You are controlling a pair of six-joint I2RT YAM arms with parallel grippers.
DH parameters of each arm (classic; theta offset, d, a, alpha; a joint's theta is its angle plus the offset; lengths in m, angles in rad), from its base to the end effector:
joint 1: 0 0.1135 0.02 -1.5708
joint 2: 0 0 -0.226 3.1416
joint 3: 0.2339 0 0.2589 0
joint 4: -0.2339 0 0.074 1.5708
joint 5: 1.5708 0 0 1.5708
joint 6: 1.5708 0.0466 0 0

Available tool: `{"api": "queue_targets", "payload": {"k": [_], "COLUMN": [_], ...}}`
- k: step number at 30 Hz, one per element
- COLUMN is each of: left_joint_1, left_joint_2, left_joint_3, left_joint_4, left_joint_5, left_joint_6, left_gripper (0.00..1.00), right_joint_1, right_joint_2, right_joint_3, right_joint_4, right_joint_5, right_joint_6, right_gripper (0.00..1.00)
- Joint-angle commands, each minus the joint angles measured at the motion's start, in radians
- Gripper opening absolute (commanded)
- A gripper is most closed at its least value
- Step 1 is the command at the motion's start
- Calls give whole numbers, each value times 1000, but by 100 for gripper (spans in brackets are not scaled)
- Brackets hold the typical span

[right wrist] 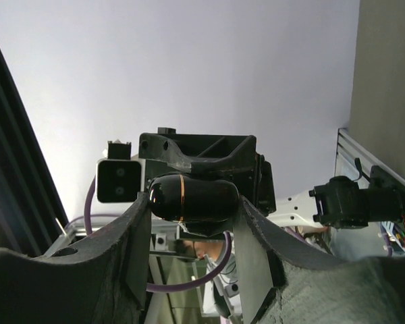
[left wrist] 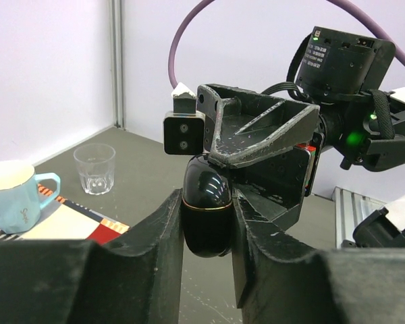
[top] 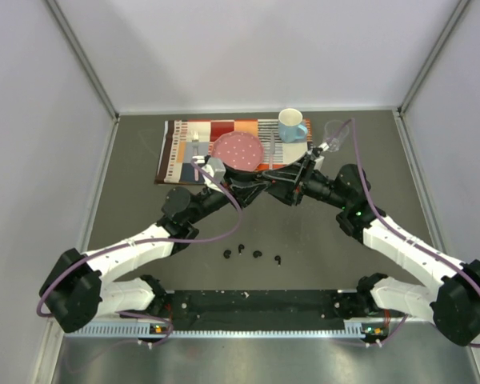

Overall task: Insert the wireless bluetooth earbuds into the charging case
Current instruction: Pick up the charging case at the center of the board.

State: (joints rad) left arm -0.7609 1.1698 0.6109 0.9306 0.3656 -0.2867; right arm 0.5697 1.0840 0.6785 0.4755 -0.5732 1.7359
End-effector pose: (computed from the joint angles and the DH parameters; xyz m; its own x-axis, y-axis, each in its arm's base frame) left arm 0.1961 -0.2097 0.2816 0.0020 -0.3665 -0.9304 0.9235 0.3576 -0.1389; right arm 0.2240 0.1735 0.2770 -0.9060 0.4038 0.1265 0.0913 -0.1055 0.9902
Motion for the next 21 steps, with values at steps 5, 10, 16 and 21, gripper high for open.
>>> {"api": "queue_targets", "payload": {"k": [5, 10, 16, 21], "left_joint_1": [-3, -3, -3, -3], "left_joint_2": [-4, 1, 7, 4], "left_joint_3": [6, 7, 24, 23], "left_joint_4": [20, 25, 27, 24], "left_joint_5": [6, -1, 7, 16], "left_joint_6": [-8, -12, -11, -2], "left_gripper": [52, 51, 23, 0], "right_joint_1": [12, 12, 10, 10], "right_joint_2": [-15, -18, -21, -21], "right_joint_3": [12, 7, 0, 6], "right_joint_4": [80, 74, 72, 69], "right_joint_5": [6, 4, 3, -11], "right_joint_6": [5, 5, 5, -31], "right_gripper": [0, 0, 0, 16]}}
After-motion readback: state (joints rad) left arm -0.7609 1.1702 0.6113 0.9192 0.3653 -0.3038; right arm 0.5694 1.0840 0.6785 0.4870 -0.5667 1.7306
